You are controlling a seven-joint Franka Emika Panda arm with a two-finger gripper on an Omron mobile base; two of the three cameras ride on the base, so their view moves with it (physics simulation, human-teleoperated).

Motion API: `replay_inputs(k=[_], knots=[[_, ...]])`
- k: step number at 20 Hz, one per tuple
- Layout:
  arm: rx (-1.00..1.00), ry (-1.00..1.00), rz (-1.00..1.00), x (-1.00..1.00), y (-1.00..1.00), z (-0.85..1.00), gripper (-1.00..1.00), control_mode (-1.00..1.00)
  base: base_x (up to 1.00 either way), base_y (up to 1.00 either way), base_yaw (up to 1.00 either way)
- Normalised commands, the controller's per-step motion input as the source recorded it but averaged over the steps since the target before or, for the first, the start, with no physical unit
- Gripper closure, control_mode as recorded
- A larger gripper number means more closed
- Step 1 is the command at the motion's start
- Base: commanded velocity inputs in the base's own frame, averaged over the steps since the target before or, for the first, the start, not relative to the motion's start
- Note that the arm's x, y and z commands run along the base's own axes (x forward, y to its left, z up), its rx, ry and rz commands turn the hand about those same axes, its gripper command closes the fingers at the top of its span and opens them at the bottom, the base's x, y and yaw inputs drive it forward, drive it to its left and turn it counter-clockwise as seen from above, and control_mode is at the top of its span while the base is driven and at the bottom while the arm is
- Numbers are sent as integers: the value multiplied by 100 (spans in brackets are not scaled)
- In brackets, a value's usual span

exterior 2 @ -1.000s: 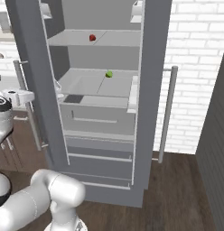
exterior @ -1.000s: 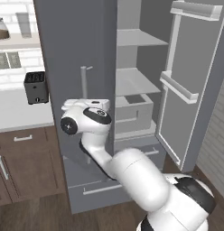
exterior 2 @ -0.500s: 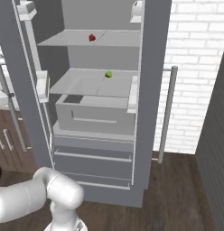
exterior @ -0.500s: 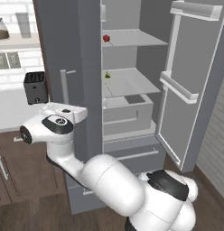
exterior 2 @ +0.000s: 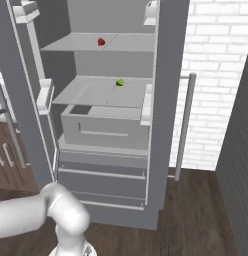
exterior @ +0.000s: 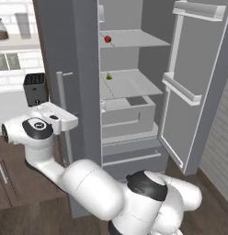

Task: Take the strawberry from the fridge and place it on top of the pancake, located on the dining counter.

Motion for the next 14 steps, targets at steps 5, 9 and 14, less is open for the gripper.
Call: replay_inputs(k=[5, 9, 14], knots=[[10, 0, -2, -19, 42, 0, -100, -100, 0, 0, 0], [6, 0, 7, 20, 56, 0, -100, -100, 0, 0, 0], [2, 0, 16, -9, 39, -9, -100, -100, 0, 0, 0]])
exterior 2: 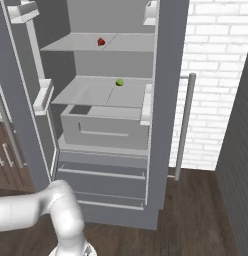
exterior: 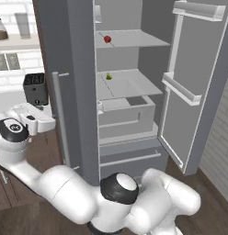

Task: Take the strawberry from the fridge and place it on top of the pancake, located on the dining counter.

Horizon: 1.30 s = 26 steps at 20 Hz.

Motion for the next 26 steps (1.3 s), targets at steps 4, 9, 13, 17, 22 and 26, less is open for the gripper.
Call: replay_inputs(k=[4, 9, 13, 17, 22, 26], knots=[[7, 0, 25, -98, -12, -9, -100, -100, 0, 0, 0], [46, 0, 29, -96, -84, 10, -100, -100, 0, 0, 0], [72, 0, 25, -78, -100, 36, -100, -100, 0, 0, 0], [73, 10, 28, -69, -81, 26, -100, -100, 0, 0, 0], [70, 7, 32, -68, -73, 36, -100, -100, 0, 0, 0], [68, 8, 23, -39, -97, 63, -100, -100, 0, 0, 0]])
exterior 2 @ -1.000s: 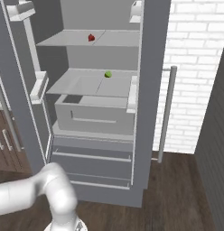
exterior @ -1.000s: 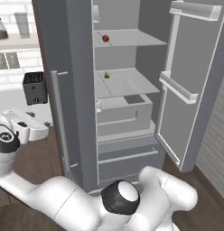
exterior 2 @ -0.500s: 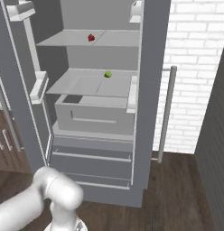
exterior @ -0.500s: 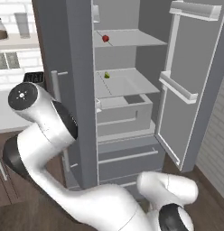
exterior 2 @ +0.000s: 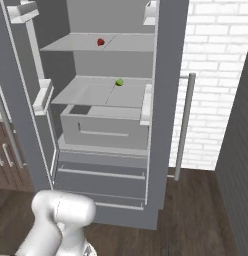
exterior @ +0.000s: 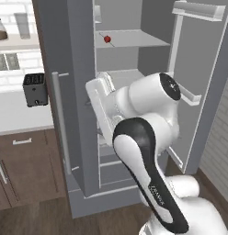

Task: Take the strawberry from the fridge and place it on top of the pancake, located on the dining counter.

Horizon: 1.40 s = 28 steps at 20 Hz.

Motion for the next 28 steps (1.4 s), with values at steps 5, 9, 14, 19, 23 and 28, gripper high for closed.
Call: replay_inputs(k=[5, 9, 14, 19, 23, 28], knots=[[66, 13, 21, -9, -100, 61, -100, -100, 0, 0, 0], [47, 21, 22, 26, -99, 23, -100, -100, 0, 0, 0], [27, 30, 24, 87, -85, 1, -100, -100, 0, 0, 0], [4, 37, 16, 100, -61, -42, -100, -100, 0, 0, 0], [-2, 23, 8, 100, -2, -73, -100, -100, 0, 0, 0], [1, 1, 15, 99, 32, -25, -100, -100, 0, 0, 0]])
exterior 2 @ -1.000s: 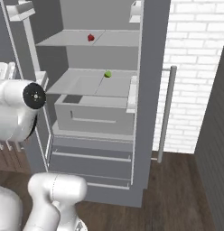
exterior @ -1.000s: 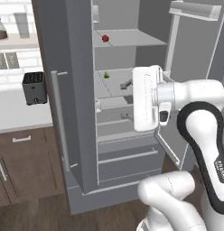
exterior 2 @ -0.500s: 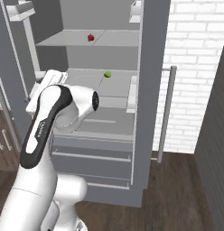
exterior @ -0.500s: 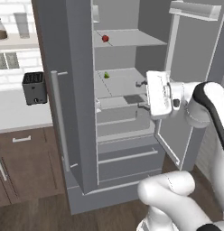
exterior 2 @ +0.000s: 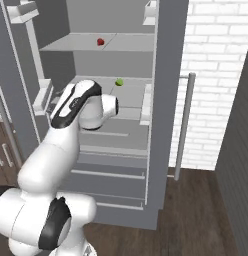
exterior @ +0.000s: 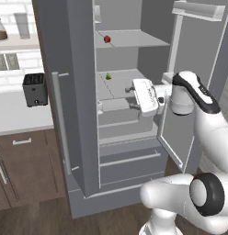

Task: Take the strawberry from the fridge and place it on top of the pancake, located on the dining counter.

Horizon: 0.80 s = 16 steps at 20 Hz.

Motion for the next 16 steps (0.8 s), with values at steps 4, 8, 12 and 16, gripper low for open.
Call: replay_inputs(k=[4, 8, 12, 16], knots=[[0, 0, 12, 90, 62, -33, -100, -100, 0, 0, 0], [-1, 0, 4, 86, 69, -47, -100, -100, 0, 0, 0], [0, 0, 1, 51, 72, -41, -100, -100, 0, 0, 0], [0, 0, 0, 21, 82, -18, -100, -100, 0, 0, 0]])
